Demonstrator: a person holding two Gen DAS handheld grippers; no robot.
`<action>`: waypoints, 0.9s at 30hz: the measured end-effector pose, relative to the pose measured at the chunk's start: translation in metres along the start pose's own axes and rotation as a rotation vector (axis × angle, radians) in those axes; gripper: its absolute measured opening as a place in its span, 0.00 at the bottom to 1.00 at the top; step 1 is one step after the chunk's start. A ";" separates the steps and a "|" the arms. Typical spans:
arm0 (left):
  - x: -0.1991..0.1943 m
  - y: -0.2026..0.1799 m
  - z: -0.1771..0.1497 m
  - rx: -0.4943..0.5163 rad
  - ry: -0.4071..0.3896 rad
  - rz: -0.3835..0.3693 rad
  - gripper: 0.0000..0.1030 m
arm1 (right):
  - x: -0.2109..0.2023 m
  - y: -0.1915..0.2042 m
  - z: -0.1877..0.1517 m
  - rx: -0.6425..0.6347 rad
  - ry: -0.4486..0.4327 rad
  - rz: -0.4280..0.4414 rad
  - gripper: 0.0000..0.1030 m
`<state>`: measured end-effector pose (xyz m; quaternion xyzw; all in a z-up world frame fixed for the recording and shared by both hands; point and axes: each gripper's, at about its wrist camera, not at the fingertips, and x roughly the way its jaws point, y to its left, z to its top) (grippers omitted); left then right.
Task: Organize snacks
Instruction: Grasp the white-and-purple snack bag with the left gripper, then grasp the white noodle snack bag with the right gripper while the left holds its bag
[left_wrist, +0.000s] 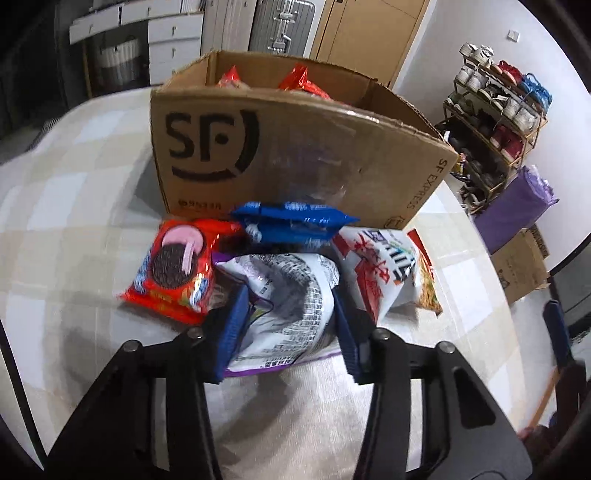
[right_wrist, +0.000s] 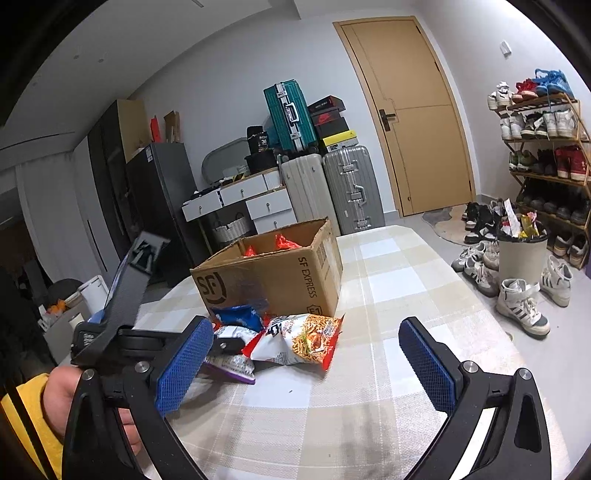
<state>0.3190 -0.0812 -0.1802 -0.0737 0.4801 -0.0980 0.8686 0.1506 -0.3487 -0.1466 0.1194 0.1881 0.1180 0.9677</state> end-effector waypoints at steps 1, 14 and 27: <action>-0.001 0.001 -0.002 0.000 0.005 -0.007 0.39 | 0.000 -0.001 0.000 0.004 -0.001 -0.001 0.99; -0.043 0.029 -0.045 0.022 -0.008 0.013 0.36 | 0.019 -0.002 -0.005 0.018 0.111 -0.016 0.99; -0.099 0.089 -0.100 -0.007 -0.079 0.051 0.36 | 0.116 0.026 0.023 -0.085 0.399 -0.075 0.99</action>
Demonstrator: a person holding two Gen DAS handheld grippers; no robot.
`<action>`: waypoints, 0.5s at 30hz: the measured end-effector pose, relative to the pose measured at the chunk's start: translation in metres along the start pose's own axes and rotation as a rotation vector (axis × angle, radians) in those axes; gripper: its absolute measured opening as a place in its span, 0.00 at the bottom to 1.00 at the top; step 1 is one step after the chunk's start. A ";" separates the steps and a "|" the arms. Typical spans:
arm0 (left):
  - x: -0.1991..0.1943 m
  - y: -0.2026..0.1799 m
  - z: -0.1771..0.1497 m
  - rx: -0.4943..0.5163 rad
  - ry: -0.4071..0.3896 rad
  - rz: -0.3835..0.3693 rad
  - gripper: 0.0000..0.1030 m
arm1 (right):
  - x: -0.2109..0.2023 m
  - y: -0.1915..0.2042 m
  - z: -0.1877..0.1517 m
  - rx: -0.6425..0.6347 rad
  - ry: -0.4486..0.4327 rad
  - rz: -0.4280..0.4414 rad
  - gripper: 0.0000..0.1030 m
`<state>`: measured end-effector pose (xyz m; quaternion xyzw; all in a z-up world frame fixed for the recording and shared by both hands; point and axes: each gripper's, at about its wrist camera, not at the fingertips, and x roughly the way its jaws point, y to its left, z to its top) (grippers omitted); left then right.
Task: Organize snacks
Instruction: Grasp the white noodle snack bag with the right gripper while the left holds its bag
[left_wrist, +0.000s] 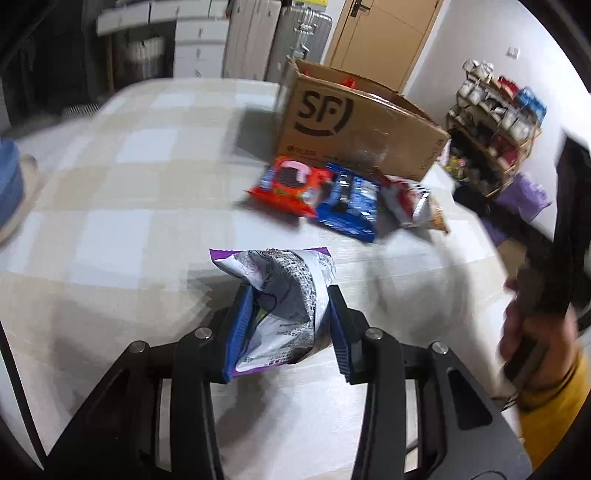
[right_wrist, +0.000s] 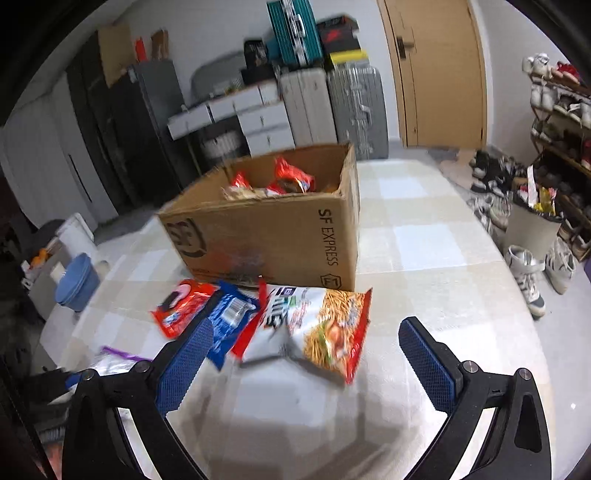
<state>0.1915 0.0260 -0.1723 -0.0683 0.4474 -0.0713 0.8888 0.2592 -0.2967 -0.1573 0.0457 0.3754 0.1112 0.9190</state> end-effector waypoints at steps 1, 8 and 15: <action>-0.002 0.000 -0.001 0.011 -0.008 0.015 0.36 | 0.008 0.002 0.005 -0.012 0.014 -0.026 0.99; -0.004 0.019 -0.007 -0.030 -0.005 -0.030 0.36 | 0.054 0.008 0.015 -0.004 0.110 -0.077 0.99; -0.001 0.022 -0.009 -0.047 -0.002 -0.062 0.36 | 0.074 0.007 0.005 0.037 0.168 -0.084 0.88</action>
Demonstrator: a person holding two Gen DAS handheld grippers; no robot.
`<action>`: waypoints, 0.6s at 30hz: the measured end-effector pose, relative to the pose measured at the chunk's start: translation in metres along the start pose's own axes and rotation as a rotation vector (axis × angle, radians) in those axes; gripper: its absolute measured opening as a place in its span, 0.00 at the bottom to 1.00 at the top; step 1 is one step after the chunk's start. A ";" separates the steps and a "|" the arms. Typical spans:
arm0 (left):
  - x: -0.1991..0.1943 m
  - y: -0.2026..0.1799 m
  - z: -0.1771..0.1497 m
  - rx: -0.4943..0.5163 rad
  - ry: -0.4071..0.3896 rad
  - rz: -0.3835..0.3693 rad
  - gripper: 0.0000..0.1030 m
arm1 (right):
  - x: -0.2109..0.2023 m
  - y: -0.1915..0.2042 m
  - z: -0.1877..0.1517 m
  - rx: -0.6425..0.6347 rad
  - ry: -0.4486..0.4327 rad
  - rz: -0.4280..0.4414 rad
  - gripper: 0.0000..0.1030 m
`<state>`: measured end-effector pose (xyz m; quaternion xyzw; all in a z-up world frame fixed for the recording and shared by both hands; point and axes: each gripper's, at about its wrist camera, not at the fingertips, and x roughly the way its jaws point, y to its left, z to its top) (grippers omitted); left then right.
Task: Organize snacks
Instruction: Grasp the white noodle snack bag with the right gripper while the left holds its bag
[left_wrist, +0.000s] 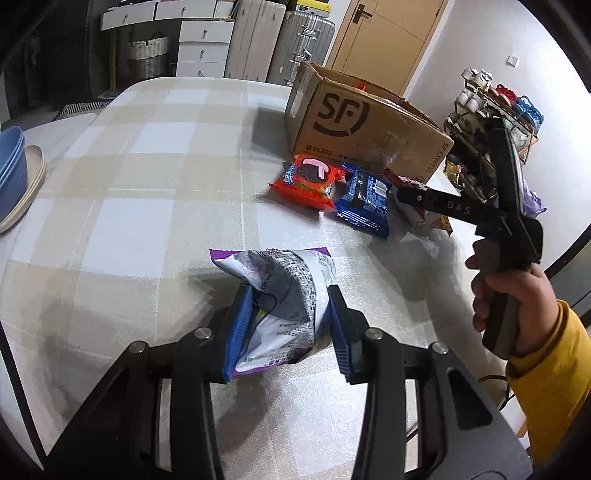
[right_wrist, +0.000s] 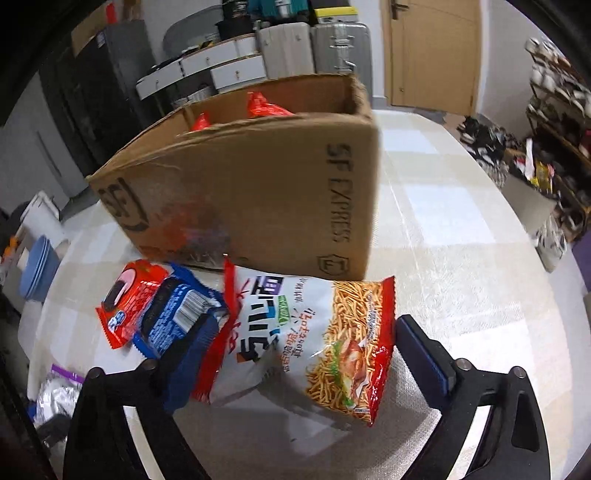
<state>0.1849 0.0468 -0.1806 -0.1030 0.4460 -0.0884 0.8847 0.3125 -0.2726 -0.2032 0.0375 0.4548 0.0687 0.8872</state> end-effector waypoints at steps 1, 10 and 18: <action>-0.001 -0.001 -0.001 0.001 0.000 0.000 0.36 | 0.002 -0.003 0.001 0.022 0.004 0.007 0.86; -0.011 -0.005 -0.006 0.002 -0.006 -0.004 0.36 | -0.028 -0.017 -0.011 0.080 -0.037 0.103 0.66; -0.023 -0.017 -0.013 0.011 -0.018 -0.002 0.36 | -0.060 -0.029 -0.043 0.119 -0.065 0.229 0.58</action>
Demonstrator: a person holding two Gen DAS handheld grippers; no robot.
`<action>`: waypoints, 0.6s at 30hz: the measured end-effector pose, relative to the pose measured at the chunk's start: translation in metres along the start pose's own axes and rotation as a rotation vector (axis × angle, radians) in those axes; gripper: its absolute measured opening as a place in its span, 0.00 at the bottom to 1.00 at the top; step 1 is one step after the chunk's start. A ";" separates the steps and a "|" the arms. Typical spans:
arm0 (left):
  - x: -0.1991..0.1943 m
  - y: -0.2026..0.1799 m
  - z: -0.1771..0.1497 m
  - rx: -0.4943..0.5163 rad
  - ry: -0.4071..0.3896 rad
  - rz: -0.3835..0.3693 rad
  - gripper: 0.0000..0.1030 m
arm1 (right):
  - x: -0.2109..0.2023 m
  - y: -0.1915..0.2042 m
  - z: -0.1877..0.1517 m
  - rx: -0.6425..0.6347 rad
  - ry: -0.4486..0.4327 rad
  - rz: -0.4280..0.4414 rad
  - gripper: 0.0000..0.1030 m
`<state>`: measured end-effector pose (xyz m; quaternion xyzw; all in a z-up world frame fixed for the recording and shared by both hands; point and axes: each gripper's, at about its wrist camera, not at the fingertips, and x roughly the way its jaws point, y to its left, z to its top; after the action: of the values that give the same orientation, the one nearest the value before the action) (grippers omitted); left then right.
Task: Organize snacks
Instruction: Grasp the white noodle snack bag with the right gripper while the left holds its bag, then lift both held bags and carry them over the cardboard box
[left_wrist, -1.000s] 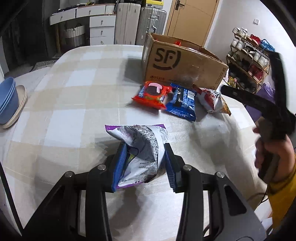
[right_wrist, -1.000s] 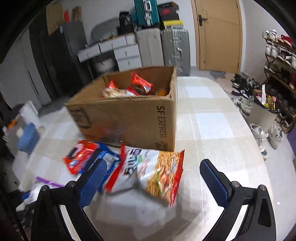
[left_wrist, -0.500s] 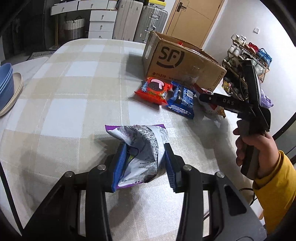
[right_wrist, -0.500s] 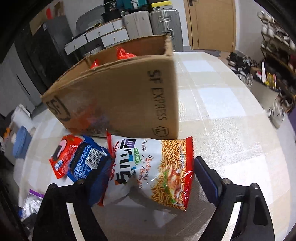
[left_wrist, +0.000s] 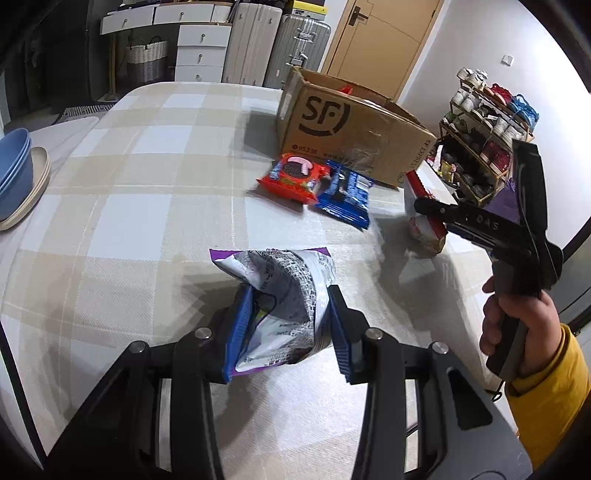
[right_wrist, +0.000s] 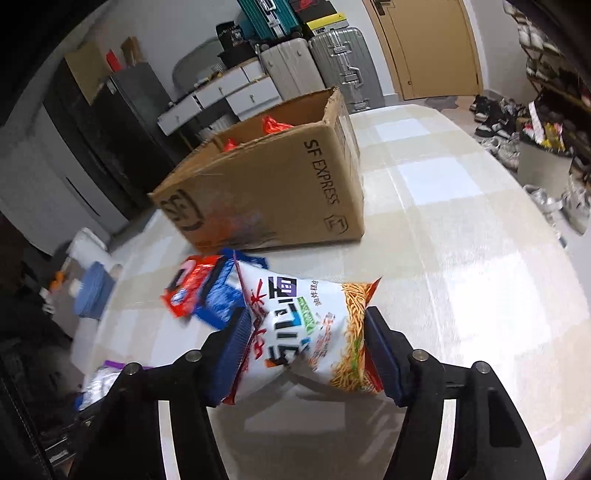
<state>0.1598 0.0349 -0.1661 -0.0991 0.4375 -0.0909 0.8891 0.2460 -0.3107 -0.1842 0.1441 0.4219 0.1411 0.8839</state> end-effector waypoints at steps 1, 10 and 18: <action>-0.002 -0.003 -0.002 0.006 -0.001 0.003 0.36 | -0.006 -0.001 -0.003 0.004 -0.006 0.012 0.58; -0.017 -0.014 -0.008 0.033 -0.011 0.005 0.36 | -0.031 -0.006 -0.029 0.066 -0.017 0.137 0.58; -0.026 -0.018 -0.009 0.049 -0.027 0.022 0.36 | -0.063 0.002 -0.037 0.071 -0.068 0.228 0.58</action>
<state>0.1358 0.0235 -0.1467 -0.0736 0.4241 -0.0903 0.8981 0.1789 -0.3273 -0.1615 0.2270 0.3772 0.2206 0.8704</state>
